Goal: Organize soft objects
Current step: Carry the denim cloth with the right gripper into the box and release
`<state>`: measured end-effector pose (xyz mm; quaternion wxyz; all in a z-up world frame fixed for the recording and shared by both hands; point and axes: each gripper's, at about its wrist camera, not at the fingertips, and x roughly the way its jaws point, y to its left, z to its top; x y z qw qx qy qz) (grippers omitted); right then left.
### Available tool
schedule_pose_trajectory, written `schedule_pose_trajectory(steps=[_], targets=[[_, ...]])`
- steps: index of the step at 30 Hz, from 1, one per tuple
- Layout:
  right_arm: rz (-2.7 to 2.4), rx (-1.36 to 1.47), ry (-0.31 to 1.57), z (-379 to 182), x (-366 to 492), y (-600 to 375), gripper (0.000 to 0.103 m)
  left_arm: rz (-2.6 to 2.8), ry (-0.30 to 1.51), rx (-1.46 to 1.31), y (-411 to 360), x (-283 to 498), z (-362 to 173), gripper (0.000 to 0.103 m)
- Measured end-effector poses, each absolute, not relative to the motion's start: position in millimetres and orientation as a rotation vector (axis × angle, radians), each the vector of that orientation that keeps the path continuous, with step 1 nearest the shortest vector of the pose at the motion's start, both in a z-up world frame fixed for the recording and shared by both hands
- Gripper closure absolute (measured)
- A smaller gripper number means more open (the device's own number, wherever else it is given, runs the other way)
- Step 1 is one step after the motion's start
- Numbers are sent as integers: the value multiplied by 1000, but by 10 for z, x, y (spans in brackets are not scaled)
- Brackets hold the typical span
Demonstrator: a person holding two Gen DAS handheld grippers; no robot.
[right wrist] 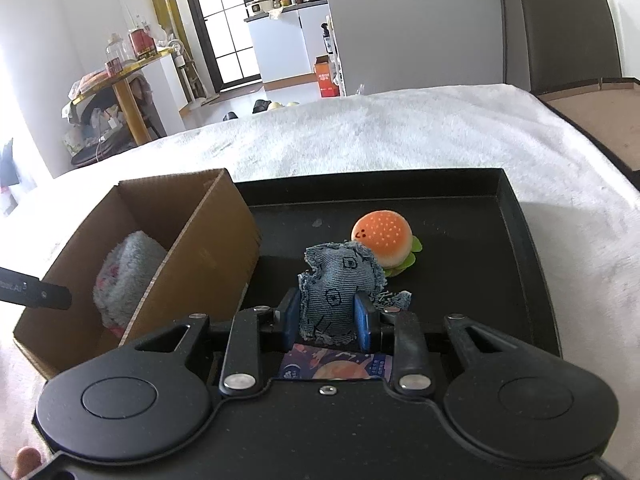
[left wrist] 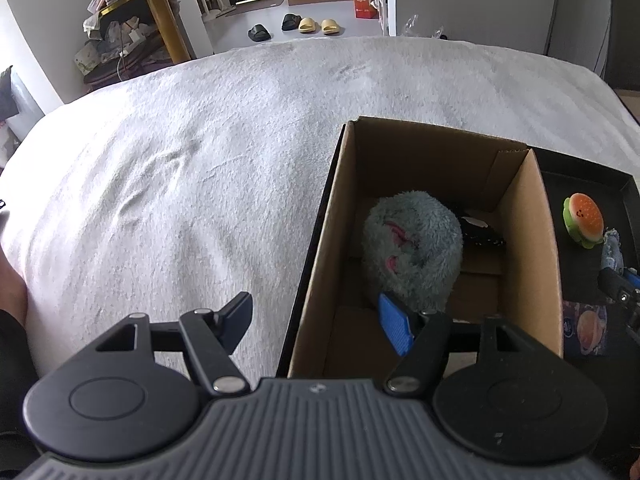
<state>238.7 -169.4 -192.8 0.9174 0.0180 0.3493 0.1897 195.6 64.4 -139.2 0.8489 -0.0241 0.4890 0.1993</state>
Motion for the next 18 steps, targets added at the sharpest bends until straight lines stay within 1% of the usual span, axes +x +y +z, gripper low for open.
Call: schedule_pose_trajectory(steps=[18], targets=[[411,-16,661,-1427,2203,-1498,75,346,983,-146,800,1781,-1416,35]])
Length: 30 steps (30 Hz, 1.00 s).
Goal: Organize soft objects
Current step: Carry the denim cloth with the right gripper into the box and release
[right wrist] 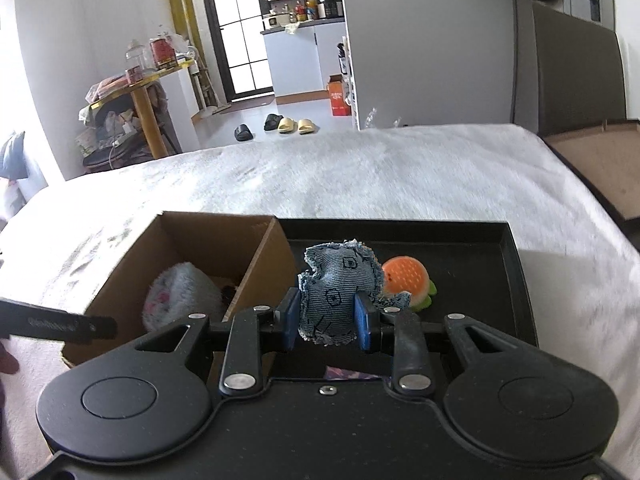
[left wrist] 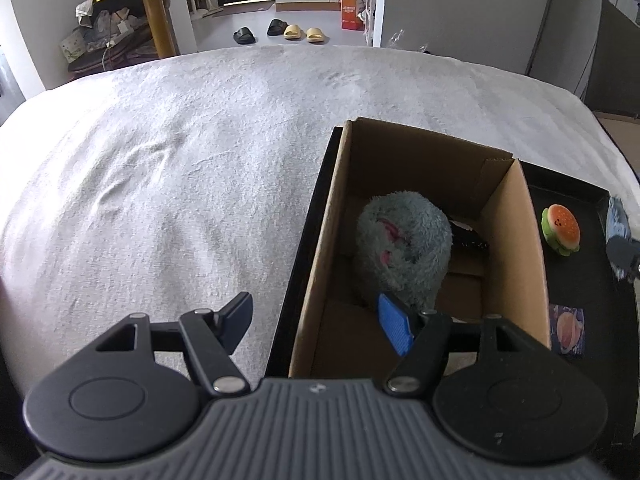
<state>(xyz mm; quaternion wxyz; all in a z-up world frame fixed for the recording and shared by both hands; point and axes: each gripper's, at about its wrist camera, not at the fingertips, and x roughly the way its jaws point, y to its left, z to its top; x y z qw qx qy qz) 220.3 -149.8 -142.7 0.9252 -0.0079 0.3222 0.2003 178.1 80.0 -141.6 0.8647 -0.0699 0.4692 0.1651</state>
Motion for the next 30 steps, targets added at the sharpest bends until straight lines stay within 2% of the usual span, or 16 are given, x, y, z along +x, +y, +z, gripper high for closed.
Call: schedule_pose_trajectory(steps=[6,12,15,17,20,24,30], targets=[[419,-36,637,-1273,2150,-1379,75,321,955,-173,864,1731,-1413,36],[425,-67,626,-1186,2099,-1245,75,290,930,-228,962,1707,-1448,41],[430,-93,622,-1150,2074,-1153,75,283,913,-264,1023,1684,-1485,52],[432,-113,618,-1131,2063,-1093,75,274,910,-292,1058,1666,-1527,67],[432,-135,616,-1119,2051,-1011,75,255,920,-341,1104,1637,-1603,80],[430,-161,623,-1145,2021,-891,75,251,910,-374,1150,1578,-1659,87],[440,-212,638,-1208,1978,-698,75,231,901,-432,1253,1532,-1678,88]])
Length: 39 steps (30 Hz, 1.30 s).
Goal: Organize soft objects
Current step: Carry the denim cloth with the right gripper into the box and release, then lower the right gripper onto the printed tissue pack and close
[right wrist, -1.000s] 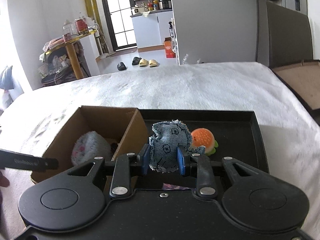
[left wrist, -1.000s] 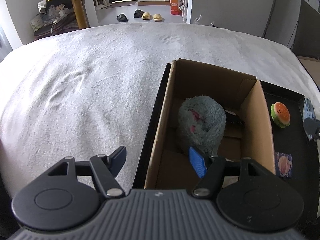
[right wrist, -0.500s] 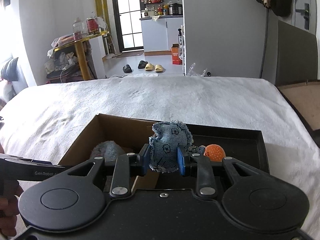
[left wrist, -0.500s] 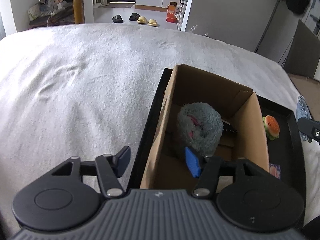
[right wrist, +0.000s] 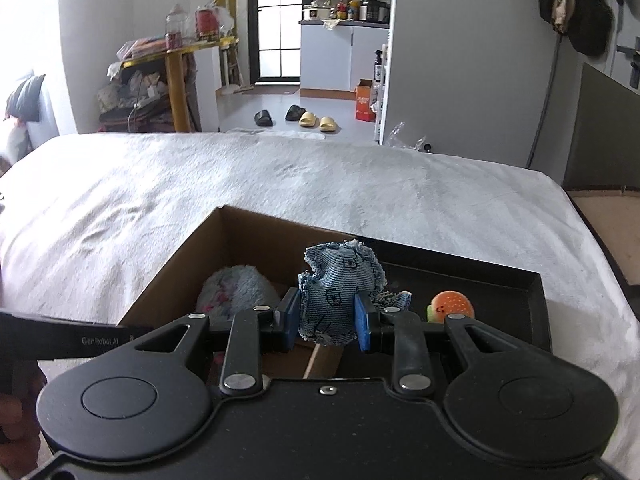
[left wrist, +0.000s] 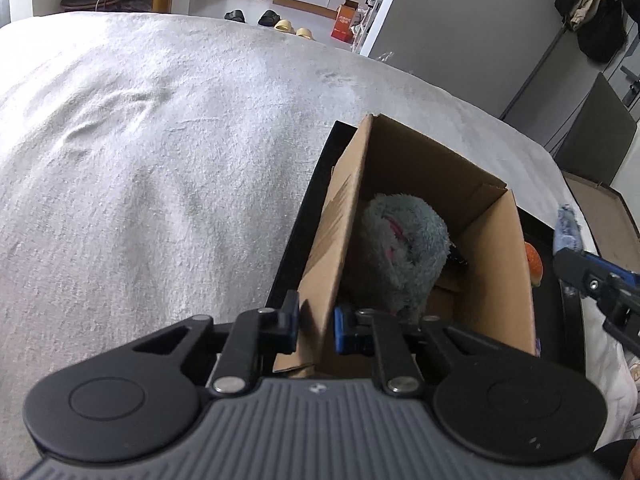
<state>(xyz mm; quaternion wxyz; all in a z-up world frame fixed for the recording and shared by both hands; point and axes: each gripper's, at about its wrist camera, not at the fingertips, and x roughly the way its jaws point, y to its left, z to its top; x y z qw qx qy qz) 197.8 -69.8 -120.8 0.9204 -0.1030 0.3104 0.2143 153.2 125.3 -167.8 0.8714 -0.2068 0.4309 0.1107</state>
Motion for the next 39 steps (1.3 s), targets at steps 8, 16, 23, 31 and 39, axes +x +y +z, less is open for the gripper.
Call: schedule_pose_trajectory(steps=[8,16,23,31,39], targets=[[469,-236,649,-1212,1954,-503,75,219,898,-458,1295,1518,-1688,87],[426,-217,673,-1218,1965,-582,56,225,901,-452,1272,1522,-1678,87],[356,-169,662,-1164,1980,-1029,56,242,917,-432,1264,1528,-1659,84],[300,-134,689,-1293,1994,-1385,56,274,930,-377,1211,1560,-1547,60],[305,-75,732,-1418,2022,-1605,53,318,946,-316,1123,1584,-1445,34]])
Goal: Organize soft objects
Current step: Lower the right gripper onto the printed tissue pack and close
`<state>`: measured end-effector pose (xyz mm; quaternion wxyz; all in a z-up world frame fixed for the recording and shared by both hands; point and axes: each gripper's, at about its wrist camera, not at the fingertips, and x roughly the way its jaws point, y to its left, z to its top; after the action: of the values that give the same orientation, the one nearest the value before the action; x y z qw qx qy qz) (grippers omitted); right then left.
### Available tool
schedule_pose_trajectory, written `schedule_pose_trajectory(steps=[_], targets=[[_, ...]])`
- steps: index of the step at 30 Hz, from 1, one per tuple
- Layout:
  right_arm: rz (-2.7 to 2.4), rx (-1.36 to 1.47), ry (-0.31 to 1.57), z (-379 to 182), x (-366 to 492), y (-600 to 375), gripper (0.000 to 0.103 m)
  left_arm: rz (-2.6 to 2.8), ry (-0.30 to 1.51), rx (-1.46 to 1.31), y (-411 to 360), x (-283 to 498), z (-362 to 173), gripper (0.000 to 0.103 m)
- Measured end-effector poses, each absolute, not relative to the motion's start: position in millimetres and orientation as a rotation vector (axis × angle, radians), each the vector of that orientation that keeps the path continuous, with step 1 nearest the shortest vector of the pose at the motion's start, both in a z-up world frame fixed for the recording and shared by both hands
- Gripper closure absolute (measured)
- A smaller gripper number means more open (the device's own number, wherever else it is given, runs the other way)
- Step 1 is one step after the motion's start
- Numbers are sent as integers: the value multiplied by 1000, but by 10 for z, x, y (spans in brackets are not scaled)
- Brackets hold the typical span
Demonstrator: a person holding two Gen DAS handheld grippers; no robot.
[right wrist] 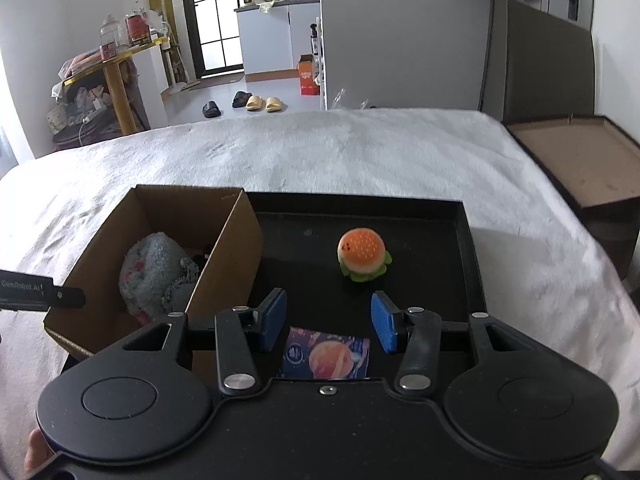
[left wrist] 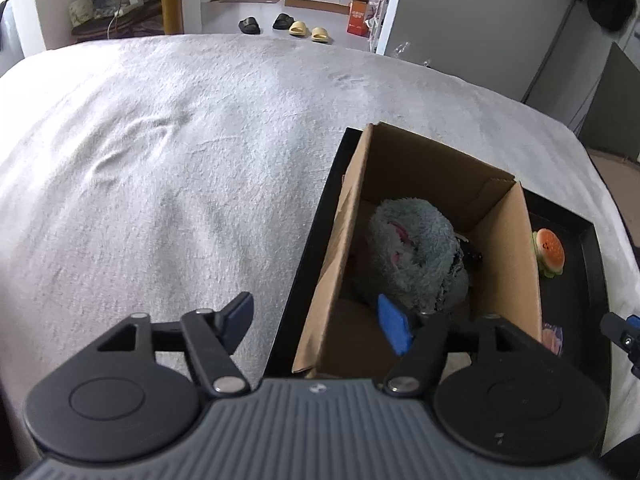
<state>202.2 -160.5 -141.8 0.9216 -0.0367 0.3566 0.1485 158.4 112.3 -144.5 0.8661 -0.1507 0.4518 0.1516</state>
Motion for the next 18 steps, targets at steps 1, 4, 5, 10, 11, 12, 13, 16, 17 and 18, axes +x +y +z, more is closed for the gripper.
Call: schedule_pose_trajectory(steps=[1,4,5,10,11,12,13,16,17,18], targets=[[308,-67,739,-1440,2027,-1615,46,317,949,-304,1102,1591,-1434,33],[314,-37,749,-1516,2016,-1648,32,315,957,-266,1046,1601,-1406,32],[316,-28,754,-1551,2010,-1656,28,317,960,-254,1033,1605,-1400,31],[303,15,786,-1745,2020,-1694,20,324,971,-216,973,1627,-1391,30],[303,17,792,-1777,2030,-1688,19,324,973,-210,958,1637,-1390,30],[302,19,796,-1805,2043,-1685,18,323,975,-202,942,1650,-1389,30],[300,19,799,-1836,2053,-1678,16,321,978,-192,922,1665,-1392,30],[303,20,819,-1934,2106,-1651,15,319,989,-174,876,1695,-1415,30],[303,24,828,-1966,2130,-1647,15,321,994,-167,868,1706,-1428,29],[304,30,837,-2001,2152,-1644,15,323,1000,-159,855,1721,-1440,29]])
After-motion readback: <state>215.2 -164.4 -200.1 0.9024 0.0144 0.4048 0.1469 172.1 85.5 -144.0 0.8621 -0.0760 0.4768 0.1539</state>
